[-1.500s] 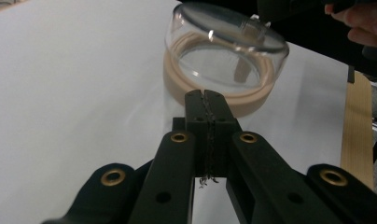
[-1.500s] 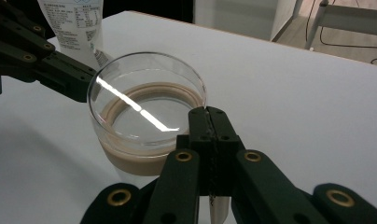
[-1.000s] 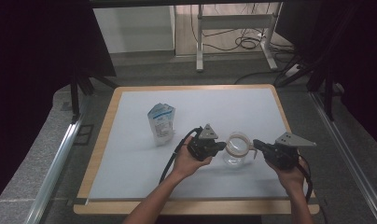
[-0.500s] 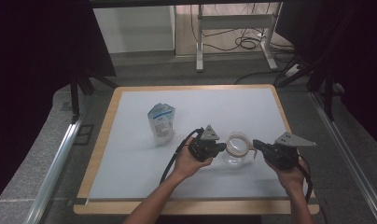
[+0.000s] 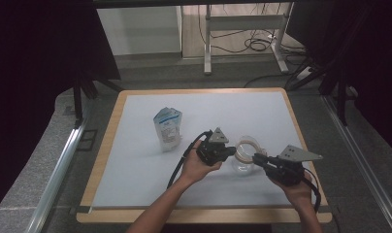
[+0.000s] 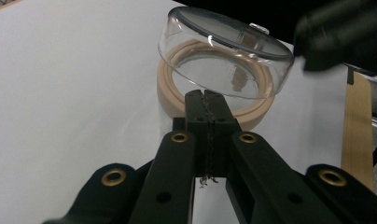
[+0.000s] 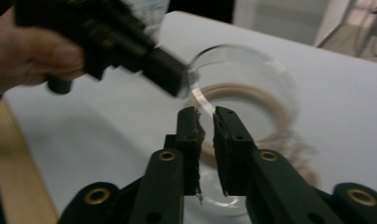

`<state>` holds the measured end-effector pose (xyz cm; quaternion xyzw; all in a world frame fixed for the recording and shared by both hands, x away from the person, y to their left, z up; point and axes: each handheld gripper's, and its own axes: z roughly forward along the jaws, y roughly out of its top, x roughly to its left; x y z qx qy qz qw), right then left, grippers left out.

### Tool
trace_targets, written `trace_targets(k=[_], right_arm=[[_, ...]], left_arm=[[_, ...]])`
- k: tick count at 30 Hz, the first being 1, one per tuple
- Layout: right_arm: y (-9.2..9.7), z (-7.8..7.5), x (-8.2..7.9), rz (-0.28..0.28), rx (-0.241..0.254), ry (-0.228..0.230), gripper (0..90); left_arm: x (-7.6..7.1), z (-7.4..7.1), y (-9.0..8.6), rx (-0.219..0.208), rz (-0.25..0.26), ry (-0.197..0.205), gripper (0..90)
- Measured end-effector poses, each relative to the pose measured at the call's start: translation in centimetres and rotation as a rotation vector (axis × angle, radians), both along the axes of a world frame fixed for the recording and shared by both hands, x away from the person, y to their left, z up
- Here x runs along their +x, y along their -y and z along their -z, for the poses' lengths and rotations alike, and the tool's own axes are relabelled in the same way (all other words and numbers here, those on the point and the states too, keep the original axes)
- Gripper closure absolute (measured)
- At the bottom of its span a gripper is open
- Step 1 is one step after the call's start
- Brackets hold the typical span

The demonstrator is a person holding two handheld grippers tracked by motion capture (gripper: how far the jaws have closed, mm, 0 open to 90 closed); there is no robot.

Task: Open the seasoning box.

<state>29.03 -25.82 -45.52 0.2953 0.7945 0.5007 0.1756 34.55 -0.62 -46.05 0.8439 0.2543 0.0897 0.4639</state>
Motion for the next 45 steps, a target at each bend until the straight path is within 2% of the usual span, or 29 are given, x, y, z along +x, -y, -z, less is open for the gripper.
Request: trace_targets(k=[2,4,9,11,15,18,20,23,32,45], right_arm=[[-0.6,0.7,-0.6,-0.038,-0.013,-0.011,68.6],[-1.2,1.7,-1.1,-0.053,-0.050,-0.024,60.9],[-2.5,4.4,-1.3,-0.098,-0.111,-0.070,51.8],[-3.2,5.4,-1.1,-0.105,-0.140,-0.089,49.6],[-4.1,6.9,-0.6,-0.098,-0.153,-0.120,44.9],[-4.4,7.8,-0.3,-0.061,-0.179,-0.133,42.0],[-4.6,8.0,-0.2,-0.054,-0.170,-0.144,41.2],[-4.9,8.1,-0.3,-0.058,-0.188,-0.136,39.3],[-5.1,8.2,-0.4,-0.071,-0.188,-0.126,39.1],[-5.2,8.2,-0.6,-0.072,-0.192,-0.128,39.1]], left_arm=[[-0.1,-0.1,0.1,-0.014,-0.005,-0.001,90.0],[0.0,-0.3,0.1,-0.010,0.002,-0.003,90.0],[0.1,-0.8,0.2,-0.012,0.005,0.001,90.0],[0.1,-1.0,0.3,-0.017,0.009,0.003,90.0],[0.2,-1.4,0.5,-0.016,0.012,0.005,90.0],[0.2,-1.5,0.6,-0.019,0.014,0.000,90.0],[0.2,-1.7,0.8,-0.017,0.017,-0.002,90.0],[0.2,-2.0,1.1,-0.018,0.026,0.001,90.0],[0.2,-3.4,2.8,-0.015,0.055,0.010,90.0],[0.1,-5.5,6.7,0.010,0.127,0.040,90.0]])
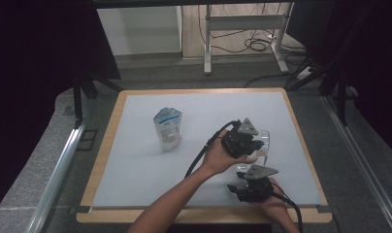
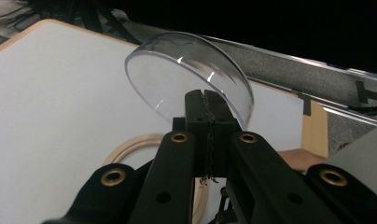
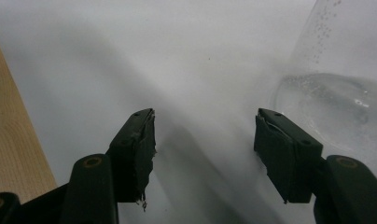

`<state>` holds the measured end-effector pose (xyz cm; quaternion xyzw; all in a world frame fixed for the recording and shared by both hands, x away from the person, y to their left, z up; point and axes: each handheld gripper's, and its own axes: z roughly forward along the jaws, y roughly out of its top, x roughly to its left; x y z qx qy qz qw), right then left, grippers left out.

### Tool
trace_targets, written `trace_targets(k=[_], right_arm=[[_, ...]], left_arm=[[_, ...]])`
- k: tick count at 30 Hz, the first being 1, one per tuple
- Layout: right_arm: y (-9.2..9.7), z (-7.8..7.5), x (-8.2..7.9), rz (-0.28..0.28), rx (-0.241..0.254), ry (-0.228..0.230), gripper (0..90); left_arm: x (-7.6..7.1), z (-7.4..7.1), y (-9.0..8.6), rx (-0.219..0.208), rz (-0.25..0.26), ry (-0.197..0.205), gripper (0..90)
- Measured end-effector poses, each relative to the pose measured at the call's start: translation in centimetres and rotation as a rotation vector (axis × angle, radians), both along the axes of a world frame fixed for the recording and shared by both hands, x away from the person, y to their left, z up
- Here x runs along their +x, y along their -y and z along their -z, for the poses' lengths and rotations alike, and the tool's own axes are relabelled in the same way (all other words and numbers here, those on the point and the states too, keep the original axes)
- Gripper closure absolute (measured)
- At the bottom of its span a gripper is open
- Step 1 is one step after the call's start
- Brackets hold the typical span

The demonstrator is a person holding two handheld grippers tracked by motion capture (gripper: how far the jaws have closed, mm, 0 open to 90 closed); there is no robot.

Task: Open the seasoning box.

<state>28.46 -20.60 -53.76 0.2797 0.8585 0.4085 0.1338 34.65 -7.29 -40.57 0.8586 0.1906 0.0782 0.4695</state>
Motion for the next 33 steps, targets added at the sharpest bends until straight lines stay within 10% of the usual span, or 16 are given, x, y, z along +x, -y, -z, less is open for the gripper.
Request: trace_targets(k=[8,17,33], right_arm=[[0.1,0.0,-0.1,-0.001,-0.005,0.000,39.1],[0.2,0.0,0.0,-0.002,0.003,0.007,39.1],[-0.1,-0.1,0.0,-0.005,0.001,0.006,39.0]], left_arm=[[0.2,0.3,0.7,-0.003,0.015,-0.011,89.8],[0.1,1.0,-2.8,-0.050,-0.029,-0.024,86.2],[-1.3,4.0,-9.0,-0.092,-0.142,-0.031,43.4]])
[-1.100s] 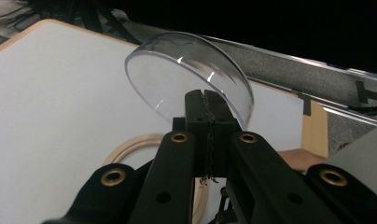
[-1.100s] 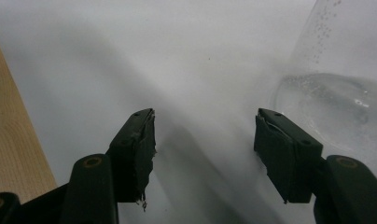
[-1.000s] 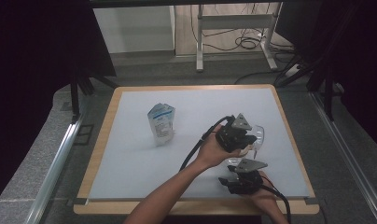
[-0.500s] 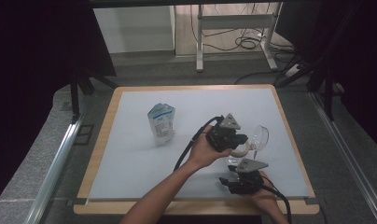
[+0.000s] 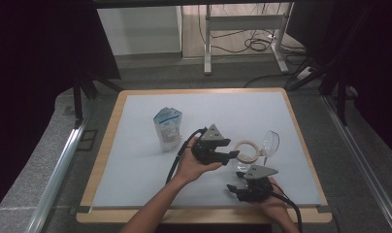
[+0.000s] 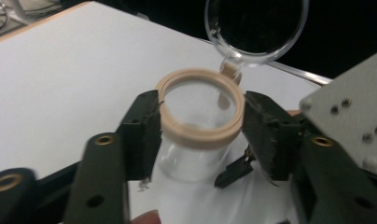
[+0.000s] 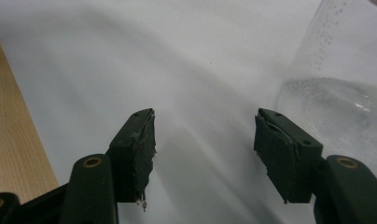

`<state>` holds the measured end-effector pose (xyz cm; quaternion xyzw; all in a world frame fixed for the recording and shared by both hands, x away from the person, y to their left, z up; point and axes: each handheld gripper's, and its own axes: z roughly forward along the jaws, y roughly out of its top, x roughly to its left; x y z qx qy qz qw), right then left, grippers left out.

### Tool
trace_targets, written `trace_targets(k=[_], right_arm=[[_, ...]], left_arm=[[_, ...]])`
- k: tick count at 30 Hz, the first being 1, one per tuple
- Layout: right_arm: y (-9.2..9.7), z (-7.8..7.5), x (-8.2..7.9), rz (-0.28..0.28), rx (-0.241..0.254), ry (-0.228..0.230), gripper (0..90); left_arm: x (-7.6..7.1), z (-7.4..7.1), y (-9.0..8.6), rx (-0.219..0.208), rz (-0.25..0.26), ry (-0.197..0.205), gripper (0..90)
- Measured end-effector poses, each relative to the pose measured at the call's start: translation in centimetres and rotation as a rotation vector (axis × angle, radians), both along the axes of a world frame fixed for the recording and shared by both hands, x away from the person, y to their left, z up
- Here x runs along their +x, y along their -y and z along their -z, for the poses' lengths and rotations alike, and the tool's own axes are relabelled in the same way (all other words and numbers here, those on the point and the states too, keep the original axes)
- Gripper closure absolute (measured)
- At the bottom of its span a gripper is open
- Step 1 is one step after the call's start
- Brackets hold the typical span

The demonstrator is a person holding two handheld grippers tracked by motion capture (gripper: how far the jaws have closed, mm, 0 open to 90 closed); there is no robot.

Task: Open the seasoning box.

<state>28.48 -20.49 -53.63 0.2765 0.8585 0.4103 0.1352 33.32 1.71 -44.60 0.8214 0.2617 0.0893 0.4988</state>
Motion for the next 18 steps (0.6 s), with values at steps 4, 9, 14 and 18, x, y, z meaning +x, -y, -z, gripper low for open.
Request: trace_targets(k=[4,9,14,18], right_arm=[[-0.1,-0.1,0.0,0.000,0.003,0.000,38.9],[-0.4,-0.3,0.1,0.000,0.001,0.002,38.4],[-0.7,-0.4,0.2,0.006,0.013,0.009,38.2],[-0.9,-0.5,0.2,0.007,0.019,0.008,38.2]], left_arm=[[-0.5,1.0,-1.4,0.017,-0.025,-0.006,41.0],[-1.4,2.1,-3.1,0.025,-0.065,-0.004,36.2],[-2.4,3.3,-5.0,0.033,-0.100,-0.010,34.8],[-3.0,4.2,-6.5,0.045,-0.128,-0.013,34.6]])
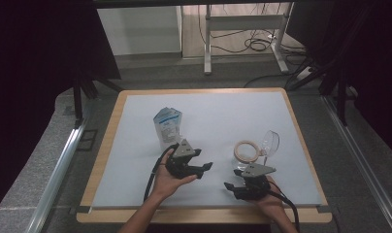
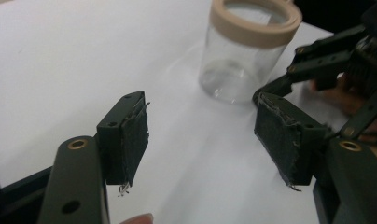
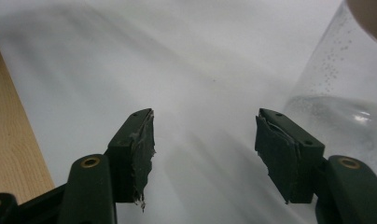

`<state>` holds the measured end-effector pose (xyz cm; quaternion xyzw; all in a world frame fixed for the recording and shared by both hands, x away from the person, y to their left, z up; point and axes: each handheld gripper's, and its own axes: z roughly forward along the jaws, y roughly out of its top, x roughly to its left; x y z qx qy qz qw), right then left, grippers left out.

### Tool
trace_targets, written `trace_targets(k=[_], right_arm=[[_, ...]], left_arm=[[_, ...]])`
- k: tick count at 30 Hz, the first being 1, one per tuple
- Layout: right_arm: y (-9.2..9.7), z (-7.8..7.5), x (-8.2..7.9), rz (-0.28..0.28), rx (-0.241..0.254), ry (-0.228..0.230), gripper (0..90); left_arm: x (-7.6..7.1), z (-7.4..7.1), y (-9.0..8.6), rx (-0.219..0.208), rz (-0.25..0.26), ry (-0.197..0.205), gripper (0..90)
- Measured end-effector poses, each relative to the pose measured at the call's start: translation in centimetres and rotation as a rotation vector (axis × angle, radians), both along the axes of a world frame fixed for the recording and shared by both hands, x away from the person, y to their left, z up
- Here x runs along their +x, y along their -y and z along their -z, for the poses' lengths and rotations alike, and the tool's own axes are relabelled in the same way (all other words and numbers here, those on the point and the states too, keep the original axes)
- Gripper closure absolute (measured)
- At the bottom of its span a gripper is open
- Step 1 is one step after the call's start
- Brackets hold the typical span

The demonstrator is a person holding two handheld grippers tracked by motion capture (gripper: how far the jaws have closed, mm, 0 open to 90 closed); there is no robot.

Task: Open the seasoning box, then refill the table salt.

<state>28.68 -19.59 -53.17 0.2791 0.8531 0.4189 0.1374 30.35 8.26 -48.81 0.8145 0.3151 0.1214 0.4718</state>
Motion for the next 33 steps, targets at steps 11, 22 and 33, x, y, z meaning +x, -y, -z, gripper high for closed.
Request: trace_targets(k=[11,22,33], right_arm=[[-0.8,0.2,0.2,0.006,-0.002,-0.009,37.7],[-1.1,0.0,0.3,0.002,0.003,-0.001,37.5],[-1.1,-0.1,0.3,0.009,0.005,0.006,37.6]], left_arm=[[-1.3,1.5,-3.8,0.001,-0.070,-0.012,34.6],[-1.3,2.0,-4.7,-0.010,-0.095,-0.022,35.7],[-1.8,1.8,-5.8,-0.023,-0.119,-0.012,42.6]])
